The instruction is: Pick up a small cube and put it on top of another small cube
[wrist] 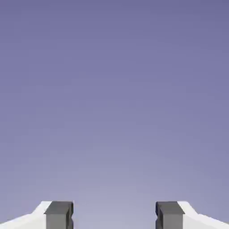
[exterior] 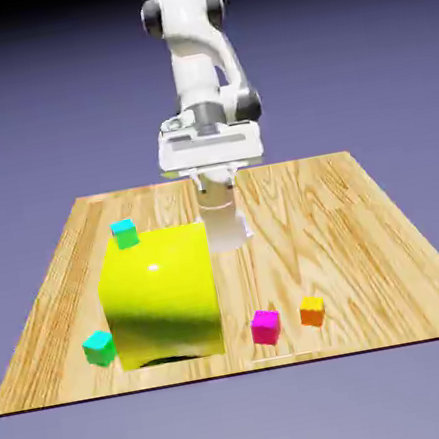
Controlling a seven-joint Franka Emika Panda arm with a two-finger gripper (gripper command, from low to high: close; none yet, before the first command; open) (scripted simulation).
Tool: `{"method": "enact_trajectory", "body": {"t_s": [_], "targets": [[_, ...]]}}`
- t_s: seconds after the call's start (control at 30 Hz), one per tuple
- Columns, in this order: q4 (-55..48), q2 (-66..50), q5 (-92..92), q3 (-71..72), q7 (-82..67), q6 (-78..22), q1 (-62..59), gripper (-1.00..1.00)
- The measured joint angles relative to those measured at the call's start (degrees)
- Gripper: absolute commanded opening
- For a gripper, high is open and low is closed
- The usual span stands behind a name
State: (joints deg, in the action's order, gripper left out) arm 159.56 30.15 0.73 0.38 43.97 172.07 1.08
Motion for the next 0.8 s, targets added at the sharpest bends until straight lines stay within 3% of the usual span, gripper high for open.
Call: {"method": "enact_trajectory", "body": {"t_s": [0.8], "targets": [[-28.6, -49.8, 14.5, 7.5, 30.1, -38.5, 7.8, 0.00]]}}
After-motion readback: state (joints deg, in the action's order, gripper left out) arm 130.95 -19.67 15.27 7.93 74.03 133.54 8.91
